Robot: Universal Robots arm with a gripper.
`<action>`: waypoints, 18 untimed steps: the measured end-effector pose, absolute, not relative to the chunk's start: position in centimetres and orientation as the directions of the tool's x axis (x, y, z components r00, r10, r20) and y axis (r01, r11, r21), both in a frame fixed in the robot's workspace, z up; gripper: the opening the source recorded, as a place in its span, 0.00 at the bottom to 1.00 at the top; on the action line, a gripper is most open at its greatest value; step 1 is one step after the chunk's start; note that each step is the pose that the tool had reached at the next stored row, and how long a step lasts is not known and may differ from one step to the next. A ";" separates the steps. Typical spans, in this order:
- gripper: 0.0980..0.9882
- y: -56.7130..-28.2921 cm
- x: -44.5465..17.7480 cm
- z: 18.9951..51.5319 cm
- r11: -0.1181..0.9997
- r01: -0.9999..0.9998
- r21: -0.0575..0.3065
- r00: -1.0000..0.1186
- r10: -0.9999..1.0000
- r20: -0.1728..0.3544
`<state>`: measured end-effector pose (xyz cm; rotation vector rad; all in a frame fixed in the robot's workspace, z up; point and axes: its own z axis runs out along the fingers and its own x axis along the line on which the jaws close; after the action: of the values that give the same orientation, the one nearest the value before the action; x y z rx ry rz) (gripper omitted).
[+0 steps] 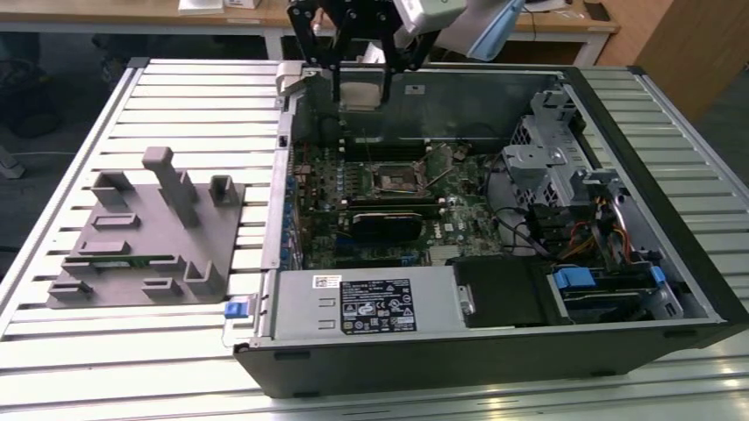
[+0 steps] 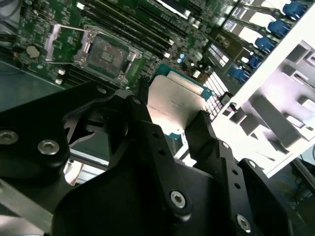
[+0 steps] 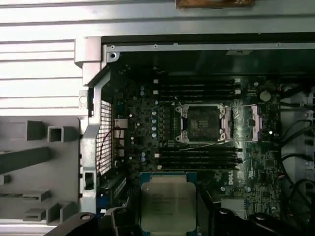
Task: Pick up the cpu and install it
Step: 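Pick up the cpu and move it towards the insertion slot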
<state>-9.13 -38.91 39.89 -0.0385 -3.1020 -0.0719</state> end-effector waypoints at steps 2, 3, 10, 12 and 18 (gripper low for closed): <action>0.50 -38.9 -9.1 39.9 0.999 0.024 0.046 -1.000 0.023 0.016; 0.50 -38.8 -9.0 39.8 0.999 0.023 0.047 -1.000 0.022 0.006; 0.50 -38.4 -6.5 39.5 0.999 0.022 0.047 -1.000 0.022 -0.007; 0.50 -38.1 -5.8 39.4 0.999 0.022 0.047 -1.000 0.022 -0.009; 0.50 -37.4 -4.2 39.3 0.999 0.022 0.047 -1.000 0.022 -0.011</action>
<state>-4.19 -37.38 39.27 -0.0346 -3.1518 -0.0742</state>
